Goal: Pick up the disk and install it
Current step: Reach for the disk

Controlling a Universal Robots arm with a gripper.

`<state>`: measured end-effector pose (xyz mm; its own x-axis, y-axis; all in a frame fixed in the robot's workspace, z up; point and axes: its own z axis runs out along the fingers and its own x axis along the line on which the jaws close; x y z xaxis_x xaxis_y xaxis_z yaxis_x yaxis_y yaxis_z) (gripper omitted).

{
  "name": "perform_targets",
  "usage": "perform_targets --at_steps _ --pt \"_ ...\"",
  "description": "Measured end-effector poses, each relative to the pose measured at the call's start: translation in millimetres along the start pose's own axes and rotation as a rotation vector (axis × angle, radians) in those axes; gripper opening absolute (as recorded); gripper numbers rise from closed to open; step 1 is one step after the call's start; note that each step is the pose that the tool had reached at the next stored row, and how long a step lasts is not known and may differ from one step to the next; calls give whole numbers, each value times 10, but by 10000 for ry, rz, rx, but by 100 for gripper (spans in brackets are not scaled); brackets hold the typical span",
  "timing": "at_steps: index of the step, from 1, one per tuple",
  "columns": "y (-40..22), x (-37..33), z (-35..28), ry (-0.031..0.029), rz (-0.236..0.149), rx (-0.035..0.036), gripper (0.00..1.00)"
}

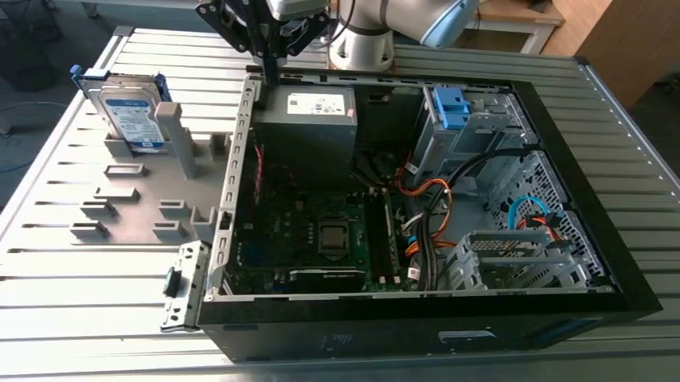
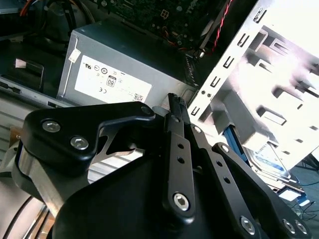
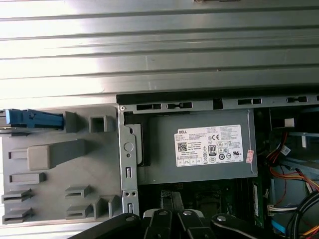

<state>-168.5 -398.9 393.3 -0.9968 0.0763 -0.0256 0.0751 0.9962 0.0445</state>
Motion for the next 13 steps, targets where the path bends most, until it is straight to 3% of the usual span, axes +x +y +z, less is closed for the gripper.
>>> perform_targets --at_steps 13 --pt "-4 44 -1 0 0 0 11"
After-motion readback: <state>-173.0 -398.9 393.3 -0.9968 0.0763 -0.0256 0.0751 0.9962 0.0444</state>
